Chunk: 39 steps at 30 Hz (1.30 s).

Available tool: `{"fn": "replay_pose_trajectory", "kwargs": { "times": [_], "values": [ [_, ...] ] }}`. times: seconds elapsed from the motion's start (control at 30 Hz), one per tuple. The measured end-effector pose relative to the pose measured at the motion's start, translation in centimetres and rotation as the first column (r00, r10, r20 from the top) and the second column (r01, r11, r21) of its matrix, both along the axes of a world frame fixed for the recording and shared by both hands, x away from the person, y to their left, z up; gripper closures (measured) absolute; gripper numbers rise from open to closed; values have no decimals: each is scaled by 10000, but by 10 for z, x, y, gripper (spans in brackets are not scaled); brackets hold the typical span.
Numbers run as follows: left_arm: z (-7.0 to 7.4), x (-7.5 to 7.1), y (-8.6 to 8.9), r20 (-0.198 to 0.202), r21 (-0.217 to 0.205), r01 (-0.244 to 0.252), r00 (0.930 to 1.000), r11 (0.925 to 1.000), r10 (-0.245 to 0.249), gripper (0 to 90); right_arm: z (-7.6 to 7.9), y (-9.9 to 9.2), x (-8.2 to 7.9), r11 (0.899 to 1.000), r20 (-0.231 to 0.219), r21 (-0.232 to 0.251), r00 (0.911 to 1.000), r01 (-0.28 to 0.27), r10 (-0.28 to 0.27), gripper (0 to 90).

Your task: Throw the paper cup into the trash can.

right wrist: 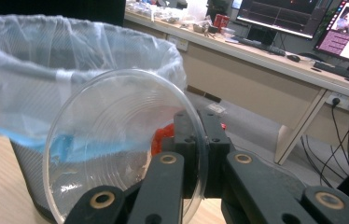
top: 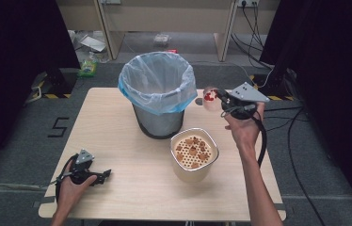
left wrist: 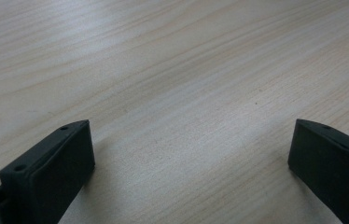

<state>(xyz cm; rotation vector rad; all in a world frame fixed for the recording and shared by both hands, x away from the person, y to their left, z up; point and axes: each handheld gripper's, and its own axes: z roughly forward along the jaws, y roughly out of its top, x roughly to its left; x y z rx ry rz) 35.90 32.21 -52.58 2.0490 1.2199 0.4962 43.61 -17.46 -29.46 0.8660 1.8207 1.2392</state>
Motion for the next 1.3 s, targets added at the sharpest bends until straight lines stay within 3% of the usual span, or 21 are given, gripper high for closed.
{"fn": "replay_pose_trajectory", "kwargs": {
  "times": [0.37,0.67,1.03,1.3],
  "values": [
    [0,0,0,2,-8,-5,10000,10000,5,0,34,2,14,10000,12,19,10000,11,-11,882],
    [0,0,0,12,-22,-3,10000,10000,3,0,64,17,25,9996,128,47,9995,-292,291,882],
    [0,0,0,11,-21,-3,10000,10000,3,0,69,57,43,9957,14,93,9958,-917,917,881],
    [0,0,0,8,-19,-3,10000,10000,3,0,67,98,67,9897,-386,-168,9892,-1420,1413,864]
  ]
}}
